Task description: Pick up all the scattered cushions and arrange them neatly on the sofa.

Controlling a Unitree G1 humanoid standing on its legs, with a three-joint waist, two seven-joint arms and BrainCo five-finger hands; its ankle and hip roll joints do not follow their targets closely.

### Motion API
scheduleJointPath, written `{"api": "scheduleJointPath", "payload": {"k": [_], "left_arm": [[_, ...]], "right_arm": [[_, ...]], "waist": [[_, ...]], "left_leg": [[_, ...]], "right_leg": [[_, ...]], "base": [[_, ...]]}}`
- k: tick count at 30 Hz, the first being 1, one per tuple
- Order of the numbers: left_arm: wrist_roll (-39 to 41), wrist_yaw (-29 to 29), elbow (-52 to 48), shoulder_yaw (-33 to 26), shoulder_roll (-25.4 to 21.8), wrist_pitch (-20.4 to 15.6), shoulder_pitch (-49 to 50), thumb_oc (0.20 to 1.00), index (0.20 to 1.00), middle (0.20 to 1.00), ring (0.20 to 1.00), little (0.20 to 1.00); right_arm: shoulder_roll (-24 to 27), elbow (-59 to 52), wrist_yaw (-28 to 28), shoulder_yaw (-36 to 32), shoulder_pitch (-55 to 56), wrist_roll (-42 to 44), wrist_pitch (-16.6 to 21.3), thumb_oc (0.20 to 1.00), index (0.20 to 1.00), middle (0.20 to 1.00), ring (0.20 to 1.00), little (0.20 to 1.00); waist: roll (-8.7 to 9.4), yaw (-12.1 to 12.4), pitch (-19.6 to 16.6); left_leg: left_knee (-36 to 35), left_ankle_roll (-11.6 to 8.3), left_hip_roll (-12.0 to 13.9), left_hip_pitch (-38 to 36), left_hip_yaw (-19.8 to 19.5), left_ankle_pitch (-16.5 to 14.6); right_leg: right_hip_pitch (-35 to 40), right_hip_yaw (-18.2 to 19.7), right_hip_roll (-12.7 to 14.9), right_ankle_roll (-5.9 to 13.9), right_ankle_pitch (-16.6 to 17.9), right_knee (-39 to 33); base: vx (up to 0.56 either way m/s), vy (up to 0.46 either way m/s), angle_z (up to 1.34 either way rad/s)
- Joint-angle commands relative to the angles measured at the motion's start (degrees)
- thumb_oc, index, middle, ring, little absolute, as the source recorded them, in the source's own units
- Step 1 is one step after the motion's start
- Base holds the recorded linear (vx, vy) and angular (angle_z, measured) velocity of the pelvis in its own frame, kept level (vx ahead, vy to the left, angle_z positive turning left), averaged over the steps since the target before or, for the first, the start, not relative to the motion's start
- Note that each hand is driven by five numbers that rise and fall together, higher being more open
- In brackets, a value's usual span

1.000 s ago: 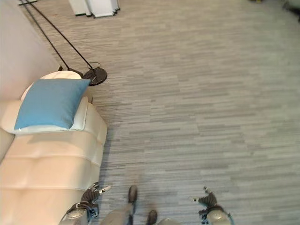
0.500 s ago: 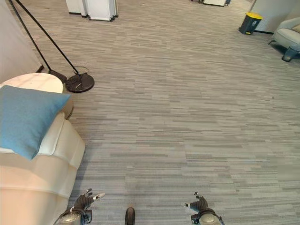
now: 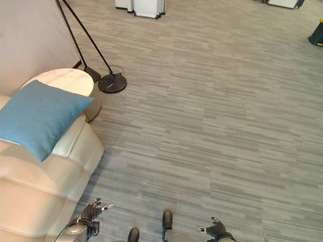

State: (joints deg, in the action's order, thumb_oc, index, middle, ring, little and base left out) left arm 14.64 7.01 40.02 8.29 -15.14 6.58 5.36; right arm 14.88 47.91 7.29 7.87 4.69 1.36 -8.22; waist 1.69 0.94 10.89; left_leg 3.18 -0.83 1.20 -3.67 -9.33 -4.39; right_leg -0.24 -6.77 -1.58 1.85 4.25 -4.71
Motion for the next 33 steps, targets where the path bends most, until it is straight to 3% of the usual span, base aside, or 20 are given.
{"api": "scheduleJointPath", "payload": {"k": [1, 2, 3, 6, 8, 9, 11, 13, 17, 20, 21, 22, 23, 24, 25, 26, 29, 32, 33], "left_arm": [[0.89, 0.47, -0.01, -1.55, -0.16, -1.3, -1.91, 1.0, 1.0, 1.0, 1.0, 1.0], [1.49, 0.5, 0.44, -1.7, -0.07, -1.46, -2.06, 1.0, 1.0, 1.0, 1.0, 1.0], [2.23, 1.04, 1.3, -1.85, -0.27, -1.33, -2.62, 1.0, 1.0, 1.0, 1.0, 1.0], [2.38, 1.31, 1.56, -2.3, -0.5, -1.21, -2.22, 1.0, 1.0, 1.0, 1.0, 1.0], [1.71, 1.59, 2.55, -2.78, -0.78, -1.2, -1.52, 1.0, 1.0, 1.0, 1.0, 1.0], [1.1, 1.53, 3.2, -2.74, -0.84, -1.07, -1.33, 1.0, 1.0, 1.0, 1.0, 1.0], [-0.03, 2.07, 4.8, -3.27, -1.06, -0.8, -1.25, 1.0, 1.0, 1.0, 1.0, 1.0], [-0.31, 2.31, 5.27, -3.83, -1.53, -0.66, -1.2, 1.0, 1.0, 1.0, 1.0, 1.0], [-1.0, 2.41, 8.42, -4.96, -1.81, -0.56, -0.24, 1.0, 1.0, 1.0, 1.0, 1.0], [-3.32, 2.79, 9.84, -4.81, -2.61, -0.19, 0.03, 1.0, 1.0, 1.0, 1.0, 1.0], [-3.25, 3.02, 9.73, -4.86, -2.78, -0.19, 0.15, 1.0, 1.0, 1.0, 1.0, 1.0], [-3.04, 3.11, 9.6, -4.98, -2.81, -0.1, 0.36, 1.0, 1.0, 1.0, 1.0, 1.0], [-2.96, 3.07, 9.4, -4.85, -2.75, -0.13, 0.36, 1.0, 1.0, 1.0, 1.0, 1.0], [-3.27, 3.04, 9.24, -4.41, -2.81, -0.09, 0.03, 1.0, 1.0, 1.0, 1.0, 1.0], [-3.38, 3.24, 9.16, -4.09, -2.85, -0.08, -0.47, 1.0, 1.0, 1.0, 1.0, 1.0], [-3.54, 3.47, 8.77, -3.86, -2.89, -0.29, -0.87, 1.0, 1.0, 1.0, 1.0, 1.0], [-3.31, 3.47, 7.36, -3.68, -3.09, -0.37, -1.48, 1.0, 1.0, 1.0, 1.0, 1.0], [-4.43, 3.16, 6.66, -3.58, -3.58, -0.5, -2.12, 1.0, 1.0, 1.0, 1.0, 1.0], [-4.43, 3.16, 6.66, -3.58, -3.59, -0.5, -2.13, 1.0, 1.0, 1.0, 1.0, 1.0]], "right_arm": [[2.54, -0.34, 0.27, -1.13, -1.35, 1.98, 1.25, 1.0, 1.0, 1.0, 1.0, 1.0], [2.65, -0.04, 0.33, -1.33, -1.48, 2.39, 1.07, 1.0, 1.0, 1.0, 1.0, 1.0], [2.79, 0.93, 0.43, -1.03, -1.92, 2.33, 0.67, 1.0, 1.0, 1.0, 1.0, 1.0], [3.01, 0.76, 0.07, -0.56, -1.66, 1.53, -0.11, 1.0, 1.0, 1.0, 1.0, 1.0], [3.11, 0.21, 0.03, -0.32, -1.49, 0.75, -0.33, 1.0, 1.0, 1.0, 1.0, 1.0], [3.14, -0.06, 0.11, -0.08, -1.46, 0.44, -0.38, 1.0, 1.0, 1.0, 1.0, 1.0], [3.28, -0.67, 0.29, 0.46, -1.74, 0.08, -0.24, 1.0, 1.0, 1.0, 1.0, 1.0], [3.73, -1.05, 0.25, 1.16, -2.6, -0.45, -0.41, 1.0, 1.0, 1.0, 1.0, 1.0], [3.17, -1.69, -0.59, 2.44, -3.76, -2.64, -0.82, 1.0, 1.0, 1.0, 1.0, 1.0], [2.18, -2.27, -1.13, 2.65, -4.12, -3.06, -0.41, 1.0, 1.0, 1.0, 1.0, 1.0], [2.07, -2.64, -1.29, 2.82, -4.27, -3.32, -0.42, 1.0, 1.0, 1.0, 1.0, 1.0], [1.94, -3.34, -1.58, 2.65, -4.38, -3.15, -0.35, 1.0, 1.0, 1.0, 1.0, 1.0], [1.98, -3.41, -1.57, 2.59, -4.39, -3.49, -0.4, 1.0, 1.0, 1.0, 1.0, 1.0], [1.93, -3.03, -1.35, 2.63, -4.43, -3.71, -0.61, 1.0, 1.0, 1.0, 1.0, 1.0], [1.83, -3.04, -1.28, 2.66, -4.71, -3.9, -0.75, 1.0, 1.0, 1.0, 1.0, 1.0], [1.86, -2.94, -1.07, 2.75, -4.85, -4.0, -0.72, 1.0, 1.0, 1.0, 1.0, 1.0], [2.04, -3.21, -1.02, 2.21, -4.68, -3.38, -1.03, 1.0, 1.0, 1.0, 1.0, 1.0], [2.11, -2.92, -0.92, 1.92, -4.54, -3.12, -1.17, 1.0, 1.0, 1.0, 1.0, 1.0], [2.1, -2.92, -0.92, 1.92, -4.54, -3.12, -1.17, 1.0, 1.0, 1.0, 1.0, 1.0]], "waist": [[-0.08, 0.34, 0.07], [-0.06, 0.76, 0.36], [0.36, 1.1, 0.66], [1.09, 1.78, 0.48], [1.3, 1.97, -0.15], [1.08, 2.08, -0.32], [0.87, 2.3, -0.33], [0.78, 2.59, -0.35], [1.14, 2.86, -2.66], [1.7, 2.93, -3.08], [1.68, 2.78, -2.71], [1.39, 2.11, -1.55], [0.97, 1.52, -0.99], [0.56, 1.07, -0.28], [0.03, 0.66, 0.33], [-0.62, 0.52, 0.96], [-1.68, 0.41, 1.76], [-1.41, 0.25, 1.85], [-1.42, 0.28, 1.82]], "left_leg": [[20.77, -1.16, -5.32, 5.66, 8.82, 0.21], [21.74, -1.04, -5.07, 7.32, 9.56, 0.3], [19.67, 0.08, -3.07, 8.96, 13.5, -0.55], [13.6, 1.11, -2.6, 9.88, 14.63, -2.27], [3.9, 0.79, -2.91, 9.83, 13.63, 1.27], [-0.21, 0.09, -2.61, 10.64, 13.56, 4.46], [-7.64, -1.39, -2.38, 11.91, 14.27, 7.55], [-8.18, -2.19, -2.45, 14.48, 14.58, 8.35], [-8.18, -0.73, -3.88, 13.12, 13.54, 9.87], [-8.18, 1.6, -5.38, 9.79, 13.42, 7.47], [-8.18, 2.59, -5.85, 8.53, 13.47, 6.39], [-8.18, 4.59, -7.03, 5.76, 13.44, 4.54], [-8.18, 5.14, -7.25, 4.71, 13.43, 3.98], [-8.18, 5.61, -7.38, 3.68, 13.25, 3.32], [-8.18, 5.61, -6.88, 2.94, 12.8, 2.91], [-8.18, 5.31, -6.32, 1.99, 12.6, 2.54], [-8.18, 4.26, -5.12, 0.05, 11.81, 2.34], [-8.18, 3.41, -4.91, -1.38, 11.09, 1.55], [-8.18, 3.41, -4.89, -1.33, 11.12, 1.58]], "right_leg": [[1.49, -2.31, 1.66, 2.37, -3.34, -0.29], [2.19, -2.9, 1.82, 1.94, -4.17, -0.29], [3.84, -5.3, 2.64, 1.44, -6.01, -0.29], [5.45, -7.9, 3.6, 1.34, -7.74, -0.29], [6.5, -10.24, 3.52, 1.31, -8.8, -0.29], [7.03, -11.1, 3.18, 1.23, -9.57, -0.29], [8.38, -11.65, 2.68, 1.17, -11.38, -0.29], [9.38, -12.04, 2.47, 1.05, -11.95, -0.29], [11.5, -12.12, 3.54, 1.95, -12.73, 1.33], [8.71, -10.91, 6.99, 3.52, -12.16, 14.12], [6.04, -10.3, 8.37, 4.3, -10.04, 20.71], [1.13, -9.09, 11.39, 5.23, -3.63, 33.03], [-0.55, -8.76, 12.2, 5.15, -1.49, 36.89], [-2.62, -7.57, 12.42, 4.95, -1.17, 40.52], [-5.91, -5.55, 11.11, 4.21, -3.39, 42.4], [-7.82, -5.08, 9.52, 3.69, -5.92, 40.09], [-8.25, -6.87, 7.55, 3.17, -8.27, 28.34], [-7.35, -2.97, 4.27, 4.54, -4.32, 10.58], [-7.25, -2.95, 4.22, 4.53, -4.09, 10.24]], "base": [[0.15, -0.071, 0.89], [0.24, -0.092, 1.25], [0.17, -0.06, 1.06], [0.23, -0.038, 0.86], [0.28, 0.007, 0.93], [0.32, 0.029, 1.01], [0.33, 0.068, 0.93], [0.34, 0.129, 0.48], [0.49, 0.218, 0.03], [0.47, 0.251, 0.23], [0.39, 0.319, 0.14], [0.37, 0.316, 0.14], [0.34, 0.281, 0.1], [0.22, 0.139, 0.15], [0.22, 0.082, 0.09], [0.21, 0.031, 0.15], [0.25, -0.042, 0.24], [0.23, -0.096, 0.25], [0.27, -0.114, 0.26]]}}
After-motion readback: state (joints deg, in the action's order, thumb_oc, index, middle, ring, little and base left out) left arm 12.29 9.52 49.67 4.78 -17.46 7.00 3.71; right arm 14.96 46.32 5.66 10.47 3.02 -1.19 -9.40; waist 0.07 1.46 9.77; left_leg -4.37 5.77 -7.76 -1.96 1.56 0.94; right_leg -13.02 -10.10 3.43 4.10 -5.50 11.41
